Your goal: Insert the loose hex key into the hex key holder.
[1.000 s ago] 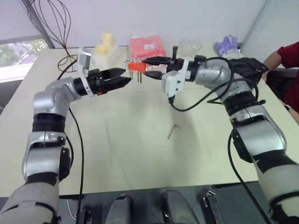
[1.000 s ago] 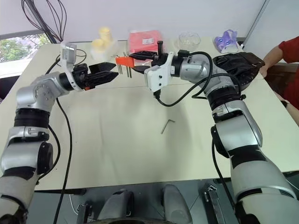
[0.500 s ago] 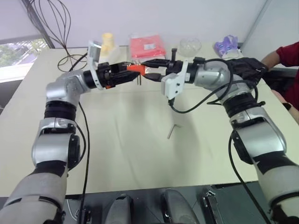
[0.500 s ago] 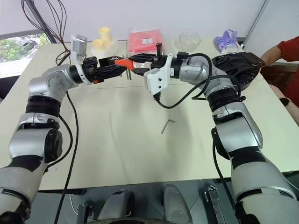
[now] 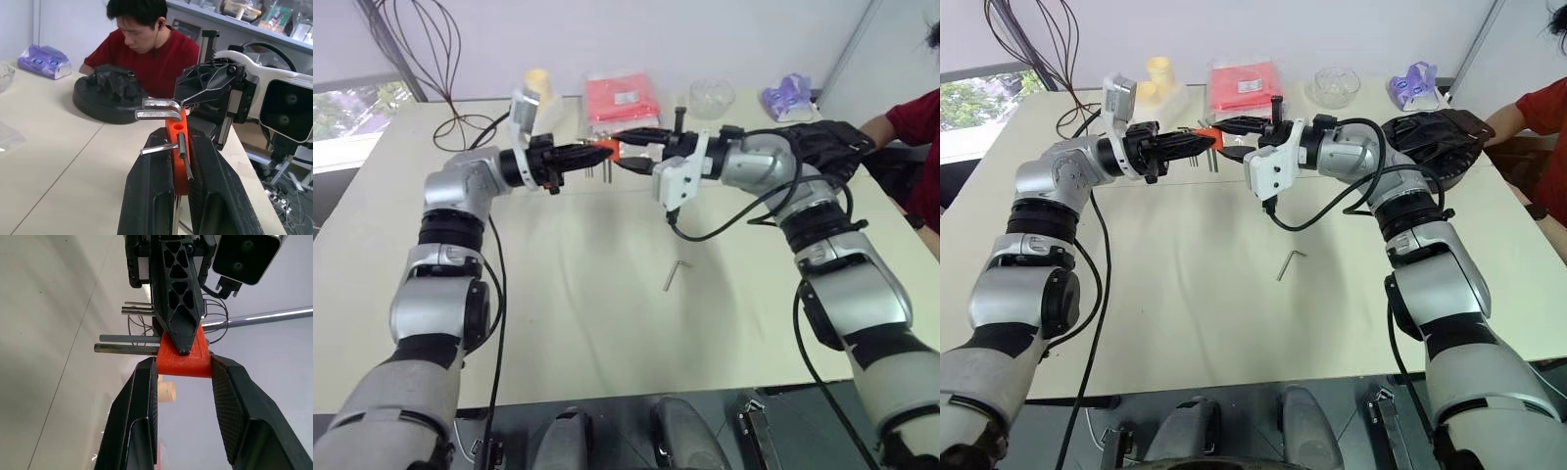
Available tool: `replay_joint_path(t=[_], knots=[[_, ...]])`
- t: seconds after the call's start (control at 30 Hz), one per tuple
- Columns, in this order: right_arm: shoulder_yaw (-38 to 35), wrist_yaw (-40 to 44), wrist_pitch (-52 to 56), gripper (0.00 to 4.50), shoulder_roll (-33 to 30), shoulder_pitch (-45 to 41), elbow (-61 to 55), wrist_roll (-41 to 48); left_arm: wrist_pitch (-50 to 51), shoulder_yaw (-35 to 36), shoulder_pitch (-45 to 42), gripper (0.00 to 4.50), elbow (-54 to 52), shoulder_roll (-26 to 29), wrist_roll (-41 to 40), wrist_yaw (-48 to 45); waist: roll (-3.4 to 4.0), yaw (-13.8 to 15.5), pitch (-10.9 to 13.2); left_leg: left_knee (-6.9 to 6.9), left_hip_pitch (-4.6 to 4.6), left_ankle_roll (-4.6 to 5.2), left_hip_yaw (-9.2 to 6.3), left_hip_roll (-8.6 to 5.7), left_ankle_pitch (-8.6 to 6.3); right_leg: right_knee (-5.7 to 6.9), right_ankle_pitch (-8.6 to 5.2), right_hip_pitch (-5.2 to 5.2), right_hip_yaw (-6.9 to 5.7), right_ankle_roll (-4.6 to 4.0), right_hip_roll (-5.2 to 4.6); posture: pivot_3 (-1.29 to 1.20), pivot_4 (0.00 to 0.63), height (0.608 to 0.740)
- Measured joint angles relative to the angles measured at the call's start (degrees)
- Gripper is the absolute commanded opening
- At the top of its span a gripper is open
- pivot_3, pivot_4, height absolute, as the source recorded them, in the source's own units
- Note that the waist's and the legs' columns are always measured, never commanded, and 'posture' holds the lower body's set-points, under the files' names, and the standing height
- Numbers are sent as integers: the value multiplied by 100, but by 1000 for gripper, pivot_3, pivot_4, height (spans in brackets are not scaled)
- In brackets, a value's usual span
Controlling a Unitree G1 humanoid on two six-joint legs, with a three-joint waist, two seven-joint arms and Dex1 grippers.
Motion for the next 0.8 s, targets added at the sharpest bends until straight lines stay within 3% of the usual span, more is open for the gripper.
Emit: replay_joint_path(t=[0.13,0.33,0.37,0.53,0.63,0.73,0.8], knots=[[3,65,0,990,-17,23,-53,1,1,-7,5,25,-9,1,60,-46,0,1,0,0,0,0,0,0,0,0,0,0,0,0,0,0,150,740],[142,103,-34,4087,-65,92,-177,-203,-6,-1,43,0,-45,49,163,67,0,-2,0,0,1,0,-5,0,0,0,0,0,0,0,1,0,150,740],[185,91,-25,4445,-92,95,-177,-274,-6,-1,65,0,-75,53,163,67,0,-1,0,0,1,0,-5,0,0,0,0,0,0,0,1,0,150,740],[225,-90,213,4445,-310,279,-200,-513,58,10,460,0,-453,157,158,168,0,5,0,1,0,0,-10,1,0,0,0,0,1,0,-1,0,150,740],[49,227,1025,4445,-410,730,-604,-140,113,11,727,0,-904,170,143,301,0,14,0,3,-1,0,-11,4,0,0,0,1,1,0,-4,0,150,740],[-456,1092,3224,4445,-437,1679,-1627,888,114,20,1148,0,-1508,280,146,507,0,26,0,7,-2,0,-19,17,0,1,0,8,1,1,-9,0,150,740],[-781,1484,5290,4445,-408,2381,-2768,1719,0,24,1503,0,-1943,312,164,712,0,38,-1,7,-5,0,-24,19,0,1,0,6,2,1,-15,0,150,740]])
